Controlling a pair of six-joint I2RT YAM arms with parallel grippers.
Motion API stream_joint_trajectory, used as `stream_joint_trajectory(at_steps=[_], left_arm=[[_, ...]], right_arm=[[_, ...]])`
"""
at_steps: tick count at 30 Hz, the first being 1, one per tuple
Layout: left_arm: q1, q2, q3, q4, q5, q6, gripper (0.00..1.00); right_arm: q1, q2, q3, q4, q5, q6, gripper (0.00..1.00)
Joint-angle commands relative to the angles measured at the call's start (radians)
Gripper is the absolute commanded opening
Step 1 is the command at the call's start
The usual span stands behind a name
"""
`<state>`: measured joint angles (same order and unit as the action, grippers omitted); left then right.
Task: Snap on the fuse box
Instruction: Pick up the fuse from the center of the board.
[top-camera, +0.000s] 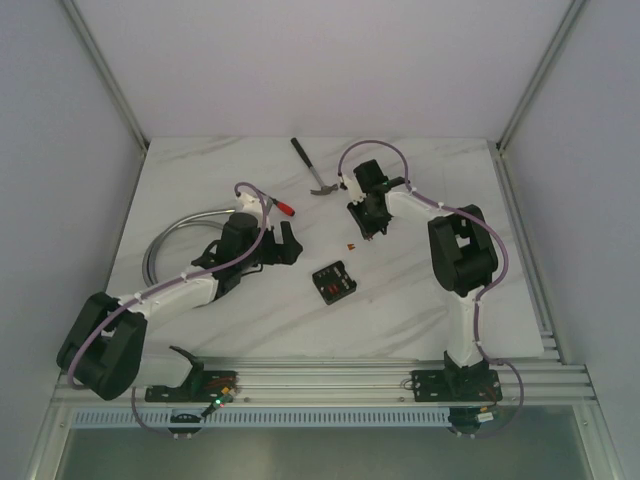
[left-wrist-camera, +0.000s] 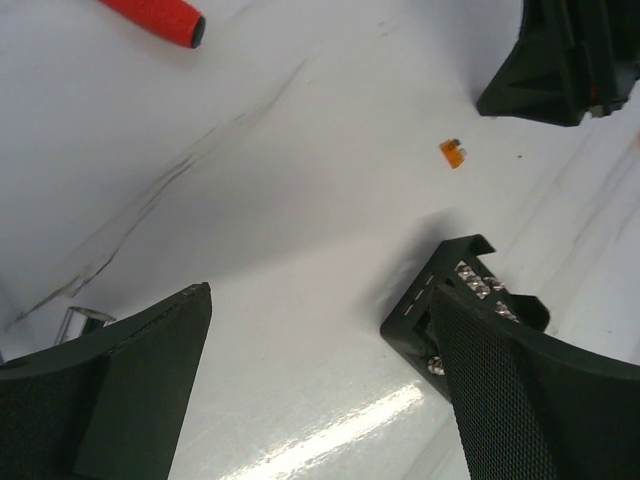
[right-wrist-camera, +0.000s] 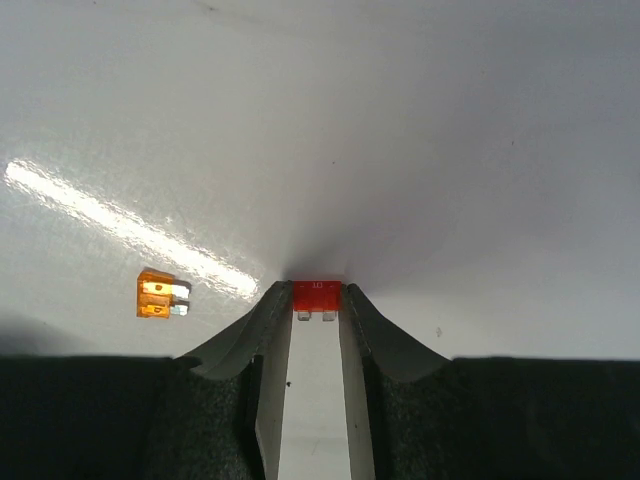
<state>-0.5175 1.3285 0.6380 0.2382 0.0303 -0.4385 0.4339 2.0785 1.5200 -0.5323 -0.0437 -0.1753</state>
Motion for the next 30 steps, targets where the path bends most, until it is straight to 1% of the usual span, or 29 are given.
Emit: stream_joint_trajectory(at_steps=[1, 10, 12, 18, 25, 28, 30], left_arm=[[-0.017, 0.018, -0.01, 0.11, 0.056, -0.027, 0.98], [-0.079, 0.082, -0.036, 0.35, 0.055, -0.082, 0.95], [-0.097, 0.127, -0.037, 0.402, 0.046, -0.088, 0.94], [-0.143, 0.184, -0.04, 0.579, 0.022, -0.105, 0.89], [-0.187, 0.249, -0.009, 0.699, 0.014, -0.08, 0.81], [-0.206, 0.281, 0.018, 0.714, 0.018, -0.06, 0.75], [-0.217, 0.299, 0.033, 0.719, 0.012, -0.057, 0.73]], right_arm=[[0.002, -0.031, -0.035, 0.017, 0.006, 0.067, 0.24], [0.004, -0.197, -0.152, 0.161, -0.022, 0.223, 0.25], [0.004, -0.241, -0.187, 0.203, -0.033, 0.267, 0.25], [0.008, -0.38, -0.31, 0.365, -0.07, 0.428, 0.27], [0.026, -0.494, -0.407, 0.488, -0.105, 0.565, 0.27], [0.033, -0.525, -0.44, 0.528, -0.12, 0.611, 0.27], [0.037, -0.531, -0.455, 0.553, -0.13, 0.637, 0.28]])
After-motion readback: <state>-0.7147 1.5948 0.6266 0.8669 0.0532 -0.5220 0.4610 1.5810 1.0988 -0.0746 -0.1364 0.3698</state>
